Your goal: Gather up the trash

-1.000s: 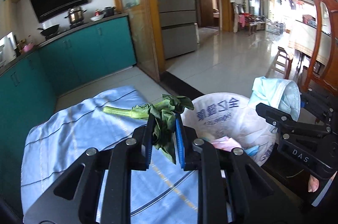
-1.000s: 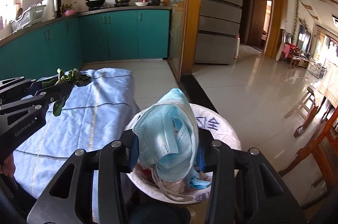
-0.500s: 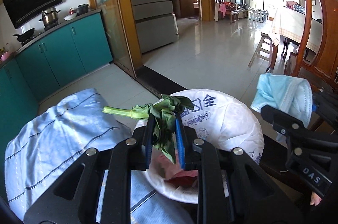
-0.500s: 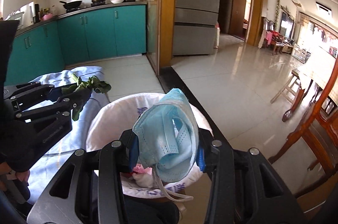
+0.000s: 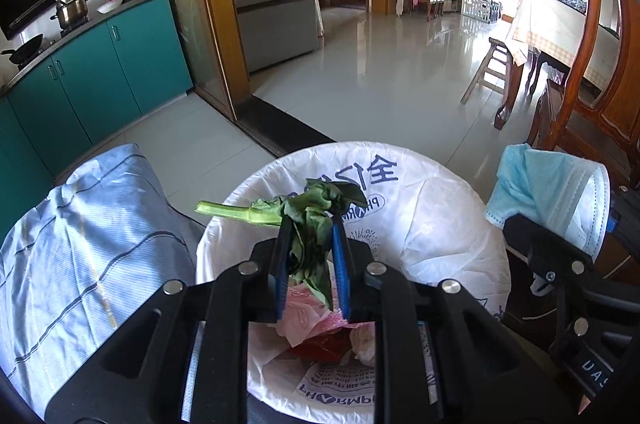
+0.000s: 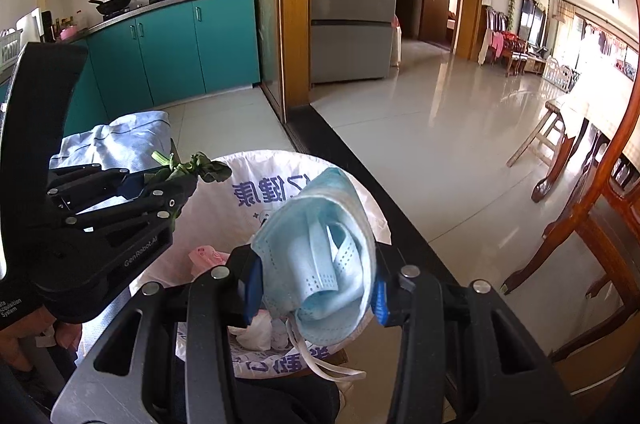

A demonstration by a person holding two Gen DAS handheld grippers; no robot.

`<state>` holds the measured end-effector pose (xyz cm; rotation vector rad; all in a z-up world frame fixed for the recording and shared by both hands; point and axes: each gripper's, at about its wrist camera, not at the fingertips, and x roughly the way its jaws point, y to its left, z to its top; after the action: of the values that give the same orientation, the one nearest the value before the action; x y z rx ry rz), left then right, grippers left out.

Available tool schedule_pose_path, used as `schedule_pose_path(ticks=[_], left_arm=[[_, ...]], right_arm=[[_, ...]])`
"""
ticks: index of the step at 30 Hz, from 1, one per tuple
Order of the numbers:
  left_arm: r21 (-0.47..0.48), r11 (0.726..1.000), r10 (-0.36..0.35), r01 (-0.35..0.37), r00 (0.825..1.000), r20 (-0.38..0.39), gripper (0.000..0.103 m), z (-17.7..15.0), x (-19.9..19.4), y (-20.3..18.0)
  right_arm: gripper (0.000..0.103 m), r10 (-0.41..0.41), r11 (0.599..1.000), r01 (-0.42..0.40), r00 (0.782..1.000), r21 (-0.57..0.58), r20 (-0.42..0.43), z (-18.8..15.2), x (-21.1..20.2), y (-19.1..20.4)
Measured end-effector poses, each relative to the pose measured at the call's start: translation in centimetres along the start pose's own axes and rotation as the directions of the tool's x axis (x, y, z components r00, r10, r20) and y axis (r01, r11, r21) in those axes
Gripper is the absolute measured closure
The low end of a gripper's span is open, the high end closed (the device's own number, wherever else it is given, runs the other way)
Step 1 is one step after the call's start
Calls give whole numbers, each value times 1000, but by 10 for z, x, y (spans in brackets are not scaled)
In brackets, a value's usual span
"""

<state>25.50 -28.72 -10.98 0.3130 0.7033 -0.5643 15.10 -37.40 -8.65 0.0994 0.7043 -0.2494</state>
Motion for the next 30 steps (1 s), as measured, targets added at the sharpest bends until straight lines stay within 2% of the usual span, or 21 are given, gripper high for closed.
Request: schedule_pose_path(ticks=[10, 11, 14, 15, 20, 25, 30], left_arm=[[5, 1000, -19, 19, 999, -26, 82, -2, 11, -3], [4, 1000, -20, 20, 999, -26, 79, -2, 11, -2], [0, 1000, -11, 11, 1000, -7, 55, -1, 6, -1], [-2, 1000, -3, 3, 1000, 3, 52, -1, 3, 0], [-10, 999, 32, -31, 999, 23, 42, -1, -11, 8], [-32, 996, 84, -83, 995, 45, 39, -4, -31, 23], [-54, 991, 125, -121, 989, 75, 35, -9, -53, 37]], right_arm=[[61, 9, 1000, -8, 1000, 3, -22, 0, 13, 2], [61, 9, 1000, -9, 1000, 1, -22, 1, 13, 3], [61, 12, 1000, -12, 1000, -1, -20, 2, 13, 4], [61, 14, 1000, -14, 1000, -1, -20, 1, 13, 3], [61, 22, 1000, -22, 1000, -6, -18, 3, 14, 6], [61, 40, 999, -41, 999, -21, -24, 5, 19, 14], [48, 34, 999, -36, 998, -38, -56, 3, 29, 25]])
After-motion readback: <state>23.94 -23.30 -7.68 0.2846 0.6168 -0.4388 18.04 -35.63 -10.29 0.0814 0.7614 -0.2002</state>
